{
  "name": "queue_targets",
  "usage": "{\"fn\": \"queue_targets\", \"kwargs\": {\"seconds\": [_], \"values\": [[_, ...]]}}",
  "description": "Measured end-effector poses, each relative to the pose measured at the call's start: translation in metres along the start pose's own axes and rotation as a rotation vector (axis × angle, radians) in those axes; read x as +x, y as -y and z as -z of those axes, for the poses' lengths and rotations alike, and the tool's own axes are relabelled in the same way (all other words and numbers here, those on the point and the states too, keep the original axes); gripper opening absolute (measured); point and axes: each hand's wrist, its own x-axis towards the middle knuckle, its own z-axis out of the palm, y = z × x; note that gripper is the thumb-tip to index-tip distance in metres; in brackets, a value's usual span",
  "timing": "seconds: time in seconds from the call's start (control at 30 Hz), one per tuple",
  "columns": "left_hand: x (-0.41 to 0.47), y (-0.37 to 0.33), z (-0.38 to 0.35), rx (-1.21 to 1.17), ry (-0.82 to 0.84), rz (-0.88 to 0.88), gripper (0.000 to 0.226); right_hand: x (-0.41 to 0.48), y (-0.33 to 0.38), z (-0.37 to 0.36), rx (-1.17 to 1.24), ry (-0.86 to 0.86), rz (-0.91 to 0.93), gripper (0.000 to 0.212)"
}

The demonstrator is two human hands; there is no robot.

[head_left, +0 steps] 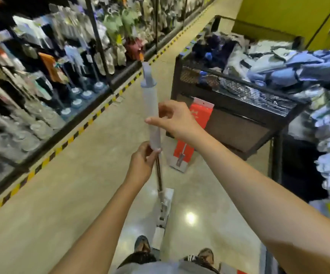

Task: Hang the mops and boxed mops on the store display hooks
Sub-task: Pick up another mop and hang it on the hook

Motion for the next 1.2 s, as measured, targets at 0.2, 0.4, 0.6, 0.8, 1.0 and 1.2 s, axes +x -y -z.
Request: {"fn": "queue_targets", "kwargs": {"seconds": [0.2, 0.4, 0.6, 0.8, 1.0, 1.2], "values": [[-0.013, 0.005, 0.118, 0.155, -0.257, -0.034, 0.029, 0.030, 0.064, -0.099, 0.125, 0.034, 0.094, 0.022], [-0.037, 0.005, 0.213, 0.187, -0.484, -0.023, 0.026, 0.048, 0.125, -0.187, 0.208, 0.095, 0.249, 0.033], [-0.055, 0.015, 0.286, 0.191, -0.723, 0.036, 0.024, 0.071, 0.173, -0.259, 0.220, 0.243, 0.425, 0.036], [-0.047, 0.020, 0.338, 0.188, -0.887, 0.119, 0.029, 0.115, 0.204, -0.309, 0.273, 0.486, 0.507, 0.037], [-0.019, 0.011, 0.366, 0.157, -1.068, 0.108, 0.043, 0.173, 0.234, -0.336, 0.373, 0.720, 0.542, 0.034], [-0.027, 0.023, 0.376, 0.137, -1.222, 0.166, 0.037, 0.192, 0.251, -0.370, 0.390, 0.977, 0.638, 0.032]]}}
